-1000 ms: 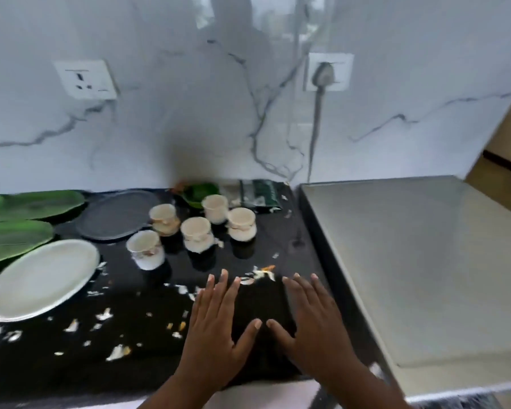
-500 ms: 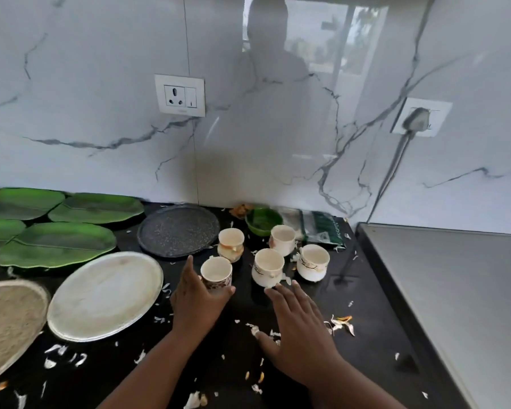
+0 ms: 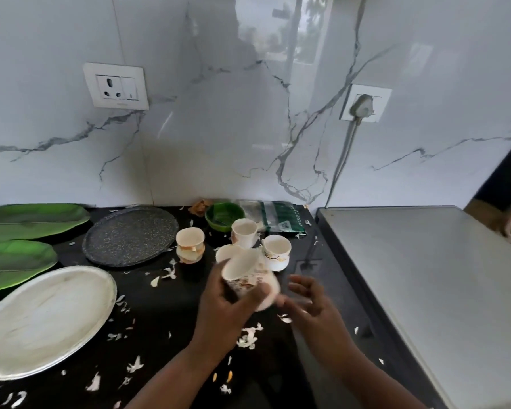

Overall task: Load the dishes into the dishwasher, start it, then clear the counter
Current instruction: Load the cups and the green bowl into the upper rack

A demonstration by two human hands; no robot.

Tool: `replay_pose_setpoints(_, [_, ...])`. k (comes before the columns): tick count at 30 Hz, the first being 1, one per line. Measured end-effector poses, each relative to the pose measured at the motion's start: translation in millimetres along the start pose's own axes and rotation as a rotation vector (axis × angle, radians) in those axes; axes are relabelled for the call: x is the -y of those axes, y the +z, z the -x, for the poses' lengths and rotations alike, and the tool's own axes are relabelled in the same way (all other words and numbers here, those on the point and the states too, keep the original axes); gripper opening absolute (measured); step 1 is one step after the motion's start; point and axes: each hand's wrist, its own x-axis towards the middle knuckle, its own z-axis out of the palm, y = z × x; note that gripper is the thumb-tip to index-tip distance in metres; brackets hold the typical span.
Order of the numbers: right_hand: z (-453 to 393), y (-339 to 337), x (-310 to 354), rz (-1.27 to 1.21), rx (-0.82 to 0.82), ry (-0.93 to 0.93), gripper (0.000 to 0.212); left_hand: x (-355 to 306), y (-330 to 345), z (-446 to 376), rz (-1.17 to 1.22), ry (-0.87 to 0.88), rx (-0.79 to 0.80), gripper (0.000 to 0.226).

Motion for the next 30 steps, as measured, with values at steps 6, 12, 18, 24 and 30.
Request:
replay_pose_setpoints(6, [38,-92,-6,-1.098,0.234,0.277,0.061,-7,113,27,-0.147,0.174,0.428,0.067])
replay_pose_setpoints(12, [97,-236,-54,-1.178,0.056,0.229,0.065,16,196,56,-0.807,0.345,0.816,0.086])
replay_pose_setpoints(18, [170,-347,-126,-1.153,-0.439,0.272,0.069,72,289,88,-1.162,0.402,1.009,0.092])
replay_pose_setpoints(24, [190,-379,-245,-1.107,-0.652,0.521,0.050,96,351,102,-1.339,0.541,1.046,0.092])
replay_pose_setpoints(30, [135,-344,-320,-0.703,-0.514,0.753,0.039,108,381,115,-1.399,0.653,1.124,0.075])
